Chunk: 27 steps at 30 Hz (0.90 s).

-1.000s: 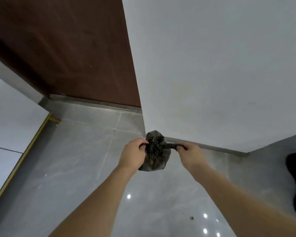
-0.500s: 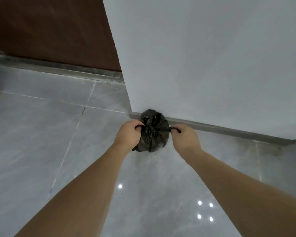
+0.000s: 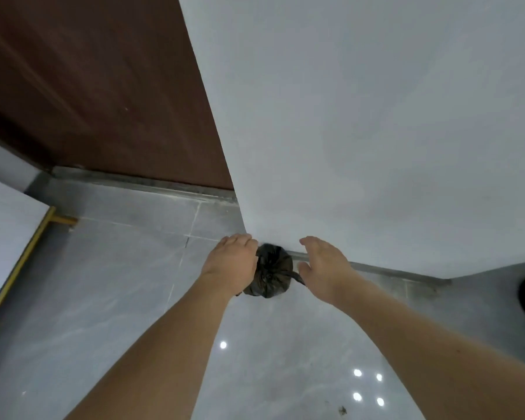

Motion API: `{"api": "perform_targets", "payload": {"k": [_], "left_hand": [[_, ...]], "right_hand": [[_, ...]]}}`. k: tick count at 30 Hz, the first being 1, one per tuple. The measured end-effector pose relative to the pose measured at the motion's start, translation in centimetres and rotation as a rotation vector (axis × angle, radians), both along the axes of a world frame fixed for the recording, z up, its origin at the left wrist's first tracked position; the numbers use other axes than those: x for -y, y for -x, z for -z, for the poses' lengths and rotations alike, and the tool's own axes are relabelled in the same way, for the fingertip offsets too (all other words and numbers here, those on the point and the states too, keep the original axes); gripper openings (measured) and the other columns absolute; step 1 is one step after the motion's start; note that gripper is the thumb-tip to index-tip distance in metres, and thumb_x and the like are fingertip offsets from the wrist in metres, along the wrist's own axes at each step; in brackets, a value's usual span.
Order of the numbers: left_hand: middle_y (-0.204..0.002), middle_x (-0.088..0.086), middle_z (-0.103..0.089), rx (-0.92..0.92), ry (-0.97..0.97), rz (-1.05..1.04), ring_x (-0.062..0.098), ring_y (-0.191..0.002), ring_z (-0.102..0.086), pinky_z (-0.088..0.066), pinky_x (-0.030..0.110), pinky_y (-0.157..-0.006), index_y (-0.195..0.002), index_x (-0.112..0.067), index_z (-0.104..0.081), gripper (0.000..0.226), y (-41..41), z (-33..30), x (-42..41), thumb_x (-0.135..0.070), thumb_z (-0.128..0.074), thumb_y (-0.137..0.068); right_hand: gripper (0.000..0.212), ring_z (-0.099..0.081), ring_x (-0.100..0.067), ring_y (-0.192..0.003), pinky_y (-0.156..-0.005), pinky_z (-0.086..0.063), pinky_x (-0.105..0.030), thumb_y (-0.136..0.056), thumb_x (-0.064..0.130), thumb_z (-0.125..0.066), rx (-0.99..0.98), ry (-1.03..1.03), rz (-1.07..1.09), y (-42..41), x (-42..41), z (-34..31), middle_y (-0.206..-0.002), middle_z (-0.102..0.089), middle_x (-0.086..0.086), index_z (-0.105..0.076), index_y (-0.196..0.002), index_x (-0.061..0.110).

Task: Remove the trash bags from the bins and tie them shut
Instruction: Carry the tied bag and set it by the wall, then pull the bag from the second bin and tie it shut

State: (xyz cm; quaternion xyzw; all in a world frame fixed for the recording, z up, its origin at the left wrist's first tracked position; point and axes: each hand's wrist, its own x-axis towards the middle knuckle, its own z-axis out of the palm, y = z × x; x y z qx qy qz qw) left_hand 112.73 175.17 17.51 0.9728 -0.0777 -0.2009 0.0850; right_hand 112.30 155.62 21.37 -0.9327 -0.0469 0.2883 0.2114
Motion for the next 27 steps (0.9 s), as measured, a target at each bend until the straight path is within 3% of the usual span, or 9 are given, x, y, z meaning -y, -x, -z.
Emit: {"api": "perform_targets", "payload": {"k": [5, 9, 13, 18, 27], "left_hand": [[-0.151, 0.007, -0.034, 0.085, 0.018, -0.114, 0.024, -0.142, -0.026, -0.014, 0.035, -0.119, -0.143, -0.010, -0.035, 0.045, 1.5, -21.9, 0.6, -0.026, -0.036, -0.101], [-0.152, 0.007, -0.034, 0.184, 0.098, -0.217, 0.022, -0.141, -0.027, -0.014, 0.030, -0.115, -0.143, -0.009, -0.037, 0.044, 7.1, -39.5, 1.0, -0.026, -0.035, -0.102], [-0.154, 0.009, -0.034, 0.344, 0.113, -0.260, 0.024, -0.144, -0.025, -0.013, 0.037, -0.119, -0.145, -0.008, -0.037, 0.047, 12.9, -51.1, 0.8, -0.028, -0.037, -0.102], [-0.155, 0.008, -0.034, 0.468, 0.039, -0.241, 0.024, -0.145, -0.024, -0.013, 0.038, -0.120, -0.147, -0.009, -0.034, 0.049, 17.2, -57.4, -0.5, -0.031, -0.035, -0.103], [-0.156, 0.005, -0.031, 0.508, 0.008, -0.316, 0.021, -0.146, -0.023, -0.011, 0.037, -0.122, -0.149, -0.012, -0.031, 0.050, 20.8, -59.5, -2.2, -0.032, -0.033, -0.103]], "right_hand": [[0.054, -0.017, -0.020, -0.146, -0.119, -0.011, -0.030, -0.102, 0.029, -0.033, 0.109, 0.049, -0.140, 1.2, -0.5, -19.7, -0.159, -0.022, -0.006, -0.020, -0.151, 0.011], [0.056, -0.017, -0.020, -0.147, -0.120, -0.011, -0.031, -0.101, 0.028, -0.036, 0.168, -0.008, -0.157, 6.9, -0.7, -35.7, -0.159, -0.023, -0.007, -0.021, -0.151, 0.009], [0.055, -0.018, -0.022, -0.146, -0.119, -0.011, -0.031, -0.101, 0.025, -0.036, 0.319, -0.043, -0.161, 11.8, -0.2, -47.6, -0.158, -0.023, -0.009, -0.021, -0.151, 0.007], [0.054, -0.016, -0.022, -0.146, -0.118, -0.008, -0.030, -0.102, 0.025, -0.034, 0.426, -0.005, -0.208, 15.5, 0.0, -54.0, -0.158, -0.022, -0.009, -0.019, -0.151, 0.007], [0.054, -0.018, -0.023, -0.146, -0.120, -0.011, -0.032, -0.101, 0.025, -0.035, 0.449, 0.000, -0.228, 17.4, -0.9, -55.7, -0.158, -0.024, -0.011, -0.022, -0.150, 0.005]]}}
